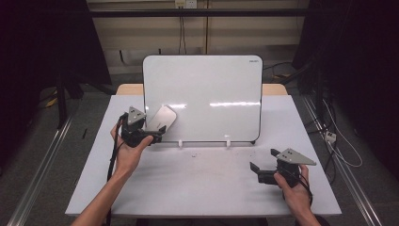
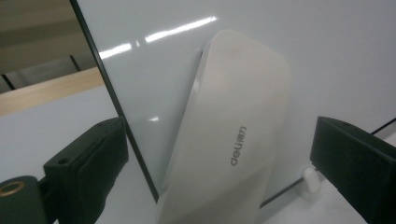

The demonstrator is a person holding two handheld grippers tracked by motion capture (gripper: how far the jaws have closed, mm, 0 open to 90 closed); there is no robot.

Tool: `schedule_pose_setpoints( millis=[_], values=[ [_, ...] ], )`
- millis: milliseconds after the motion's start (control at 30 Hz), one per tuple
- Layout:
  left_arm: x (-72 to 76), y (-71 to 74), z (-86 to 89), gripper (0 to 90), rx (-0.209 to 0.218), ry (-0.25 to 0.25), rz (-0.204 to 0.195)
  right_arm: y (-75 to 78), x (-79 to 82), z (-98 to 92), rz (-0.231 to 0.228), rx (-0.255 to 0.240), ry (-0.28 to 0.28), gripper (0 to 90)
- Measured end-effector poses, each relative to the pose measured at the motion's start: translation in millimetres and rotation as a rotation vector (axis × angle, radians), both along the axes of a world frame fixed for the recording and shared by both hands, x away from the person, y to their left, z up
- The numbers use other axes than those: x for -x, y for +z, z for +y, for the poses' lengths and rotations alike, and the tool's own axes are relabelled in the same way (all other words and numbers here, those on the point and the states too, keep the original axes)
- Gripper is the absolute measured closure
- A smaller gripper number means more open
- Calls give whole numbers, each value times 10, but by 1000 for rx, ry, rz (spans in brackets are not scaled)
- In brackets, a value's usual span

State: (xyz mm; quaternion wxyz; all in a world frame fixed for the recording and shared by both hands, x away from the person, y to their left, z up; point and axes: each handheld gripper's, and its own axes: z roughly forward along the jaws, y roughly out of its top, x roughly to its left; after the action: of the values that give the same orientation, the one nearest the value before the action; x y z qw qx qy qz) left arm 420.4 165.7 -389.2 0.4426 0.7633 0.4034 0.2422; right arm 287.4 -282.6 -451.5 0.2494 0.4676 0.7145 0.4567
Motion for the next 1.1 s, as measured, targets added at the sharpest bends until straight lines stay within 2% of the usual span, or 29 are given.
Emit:
schedule_pose_setpoints(
  millis=[33,133,200,467,633,667,767,867,967,1067,1100],
  values=[
    [12,8,17,43,-10,3,-1,-1,0,-1,1,0,-1,41],
    [70,3,75,44,3,-15,11,-2,-2,-2,1,-2,-2,41],
    [115,-9,81,44,-2,2,20,-3,1,-2,1,-1,-2,41],
    [288,-76,105,46,-33,-14,-21,-3,12,-11,3,1,-11,41],
    [405,-124,104,46,-59,-27,-16,-1,22,-12,3,-2,-15,41],
    [428,-136,108,46,-48,-22,-10,-1,24,-13,3,-2,-16,40],
    [513,-144,139,49,-64,-27,-21,-2,30,-17,5,0,-18,41],
    [593,-153,199,49,-52,-29,-16,-4,28,-32,5,0,-20,41],
    [671,-182,242,47,-65,-12,-17,-6,23,-37,6,2,-24,41],
    [735,-209,311,39,-41,-2,5,-7,25,-32,7,3,-24,41],
    [758,-220,329,46,-53,10,-3,-8,25,-30,8,2,-25,41]
  ],
)
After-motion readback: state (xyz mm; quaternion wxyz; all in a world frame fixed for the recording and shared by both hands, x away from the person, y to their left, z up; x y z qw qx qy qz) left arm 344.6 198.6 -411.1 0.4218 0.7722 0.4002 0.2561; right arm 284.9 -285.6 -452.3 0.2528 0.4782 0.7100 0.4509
